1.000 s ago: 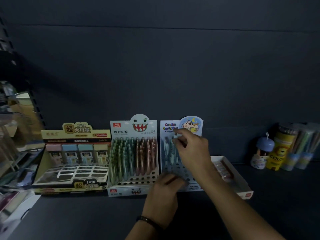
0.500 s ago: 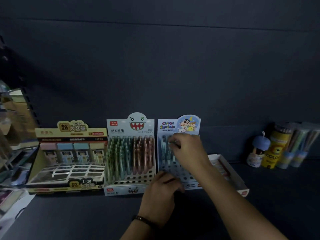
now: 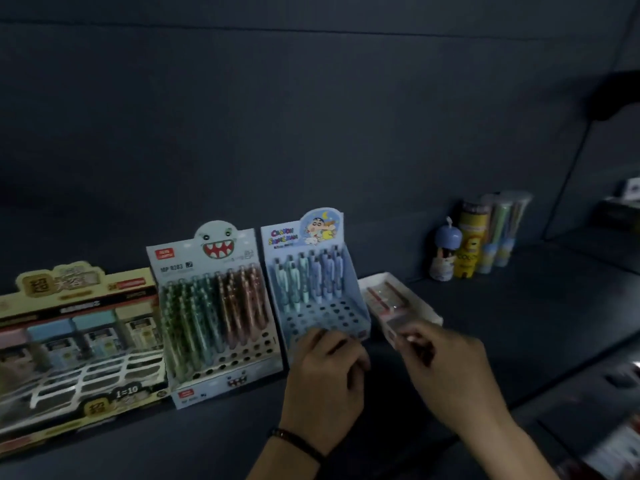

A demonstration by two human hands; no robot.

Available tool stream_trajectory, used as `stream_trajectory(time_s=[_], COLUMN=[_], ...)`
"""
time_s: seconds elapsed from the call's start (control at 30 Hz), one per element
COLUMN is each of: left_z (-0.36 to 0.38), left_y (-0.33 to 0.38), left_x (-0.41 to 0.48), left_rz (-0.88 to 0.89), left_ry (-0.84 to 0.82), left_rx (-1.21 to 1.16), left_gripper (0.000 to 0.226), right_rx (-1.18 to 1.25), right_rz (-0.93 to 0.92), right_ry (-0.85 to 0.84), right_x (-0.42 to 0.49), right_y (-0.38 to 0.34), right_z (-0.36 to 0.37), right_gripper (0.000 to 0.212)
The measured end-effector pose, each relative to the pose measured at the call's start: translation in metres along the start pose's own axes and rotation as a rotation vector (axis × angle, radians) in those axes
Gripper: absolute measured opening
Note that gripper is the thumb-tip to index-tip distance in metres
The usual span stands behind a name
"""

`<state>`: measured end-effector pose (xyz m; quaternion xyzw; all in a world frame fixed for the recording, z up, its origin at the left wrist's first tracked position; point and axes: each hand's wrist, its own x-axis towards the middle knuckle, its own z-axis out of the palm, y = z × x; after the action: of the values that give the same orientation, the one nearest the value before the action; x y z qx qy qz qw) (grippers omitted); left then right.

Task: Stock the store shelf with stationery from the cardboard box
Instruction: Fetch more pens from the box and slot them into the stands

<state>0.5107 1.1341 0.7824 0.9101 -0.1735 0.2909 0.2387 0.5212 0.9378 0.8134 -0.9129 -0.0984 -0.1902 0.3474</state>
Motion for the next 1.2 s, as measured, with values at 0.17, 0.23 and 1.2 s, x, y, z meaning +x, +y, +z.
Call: stream_trajectory(time_s=[0.17, 0.23, 1.2], left_z=[0.017, 0.033, 0.507], left_y=[0.081, 0.125, 0.772], left_x=[-0.009, -0.022, -0.332], left_rz=[0.16, 0.238, 1.018], left_ry=[-0.192, -0.324, -1.709], left_rx=[-0.163, -0.24, 0.019], left_gripper=[0.022, 0.021, 0.018], right_rx=[-0.119, -0.214, -0.039], right_rz=[0.237, 0.374, 1.603], right_ry=[0.048, 0.051, 0.03], right_x=[-0.085, -0.124, -0.761], right_y=[0.063, 0.094, 0.538], right_z=[-0.051, -0.076, -0.425], right_gripper=[0.006, 0.01, 0.03])
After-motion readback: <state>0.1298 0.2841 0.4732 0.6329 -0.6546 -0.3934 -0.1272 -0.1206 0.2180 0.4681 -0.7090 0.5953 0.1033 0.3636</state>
